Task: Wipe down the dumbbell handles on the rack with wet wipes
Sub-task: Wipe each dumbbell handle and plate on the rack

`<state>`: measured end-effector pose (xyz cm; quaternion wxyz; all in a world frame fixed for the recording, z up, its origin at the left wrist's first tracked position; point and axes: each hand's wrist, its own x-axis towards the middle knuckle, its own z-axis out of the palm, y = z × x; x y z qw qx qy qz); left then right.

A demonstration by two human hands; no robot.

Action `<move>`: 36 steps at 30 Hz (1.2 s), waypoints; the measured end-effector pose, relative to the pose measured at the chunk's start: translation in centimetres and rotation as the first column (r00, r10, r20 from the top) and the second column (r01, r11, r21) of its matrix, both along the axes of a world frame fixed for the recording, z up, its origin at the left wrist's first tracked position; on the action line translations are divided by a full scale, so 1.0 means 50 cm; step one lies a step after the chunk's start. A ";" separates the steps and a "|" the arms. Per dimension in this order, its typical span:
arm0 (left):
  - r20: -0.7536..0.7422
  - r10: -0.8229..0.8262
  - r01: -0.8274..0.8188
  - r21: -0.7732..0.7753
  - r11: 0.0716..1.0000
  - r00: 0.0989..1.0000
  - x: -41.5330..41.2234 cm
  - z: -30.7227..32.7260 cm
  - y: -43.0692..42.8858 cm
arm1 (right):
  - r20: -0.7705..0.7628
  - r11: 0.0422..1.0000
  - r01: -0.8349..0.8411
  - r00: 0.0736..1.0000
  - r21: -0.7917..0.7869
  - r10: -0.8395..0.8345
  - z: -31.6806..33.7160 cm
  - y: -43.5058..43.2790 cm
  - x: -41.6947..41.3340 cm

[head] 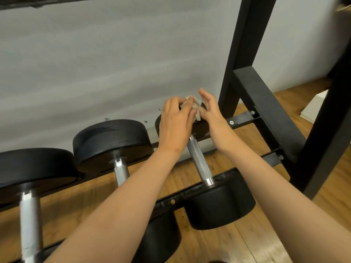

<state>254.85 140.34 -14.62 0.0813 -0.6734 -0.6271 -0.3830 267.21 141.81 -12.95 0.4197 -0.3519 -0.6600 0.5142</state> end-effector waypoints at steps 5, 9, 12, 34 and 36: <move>0.020 -0.051 0.052 -0.024 0.998 0.998 0.007 0.010 -0.015 | 0.363 0.874 0.300 0.822 0.382 -0.440 -0.070 -0.135 0.061; -0.060 -0.127 0.120 -0.103 0.987 0.990 0.002 0.028 -0.006 | 0.586 0.845 0.224 0.634 0.485 -0.504 -0.127 -0.177 0.066; -0.133 -0.064 0.041 -0.173 0.984 0.989 0.014 0.012 -0.018 | 0.610 0.839 0.287 0.584 0.463 -0.536 -0.125 -0.174 0.065; 0.329 0.163 -0.004 -0.436 0.900 0.930 -0.001 -0.066 -0.098 | 0.654 0.866 0.294 0.569 0.405 -0.499 -0.117 -0.182 0.061; 0.417 0.198 0.022 -0.466 0.885 0.887 -0.013 -0.046 -0.076 | 0.659 0.871 0.295 0.570 0.393 -0.491 -0.114 -0.182 0.062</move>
